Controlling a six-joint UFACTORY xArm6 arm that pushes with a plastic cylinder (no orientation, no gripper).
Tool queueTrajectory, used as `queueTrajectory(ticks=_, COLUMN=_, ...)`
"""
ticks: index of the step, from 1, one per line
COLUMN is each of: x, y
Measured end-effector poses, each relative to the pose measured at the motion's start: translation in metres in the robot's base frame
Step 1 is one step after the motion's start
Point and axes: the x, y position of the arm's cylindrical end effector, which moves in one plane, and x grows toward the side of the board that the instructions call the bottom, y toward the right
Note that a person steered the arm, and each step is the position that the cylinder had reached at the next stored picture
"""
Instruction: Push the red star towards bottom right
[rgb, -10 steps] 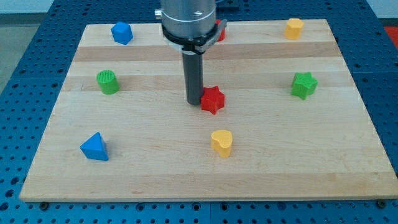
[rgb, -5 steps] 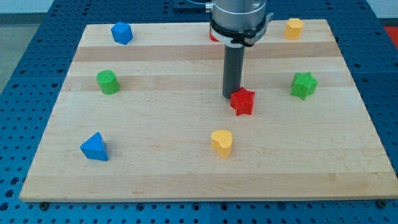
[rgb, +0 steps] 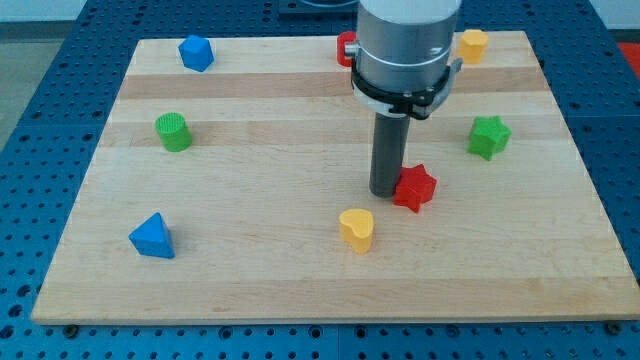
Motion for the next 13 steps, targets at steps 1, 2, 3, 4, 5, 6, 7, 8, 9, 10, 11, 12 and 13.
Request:
queueTrajectory(ticks=1, x=0.002, y=0.014)
queueTrajectory(ticks=2, x=0.002, y=0.028)
queueTrajectory(ticks=3, x=0.001, y=0.037)
queueTrajectory(ticks=4, x=-0.005, y=0.041)
queueTrajectory(ticks=5, x=-0.014, y=0.048)
queueTrajectory(ticks=6, x=-0.014, y=0.070)
queueTrajectory(ticks=7, x=-0.014, y=0.090)
queueTrajectory(ticks=8, x=-0.018, y=0.095)
queueTrajectory(ticks=9, x=-0.026, y=0.100)
queueTrajectory(ticks=10, x=-0.026, y=0.115)
queueTrajectory(ticks=11, x=-0.026, y=0.120)
queueTrajectory(ticks=12, x=-0.025, y=0.120)
queueTrajectory(ticks=13, x=-0.014, y=0.120)
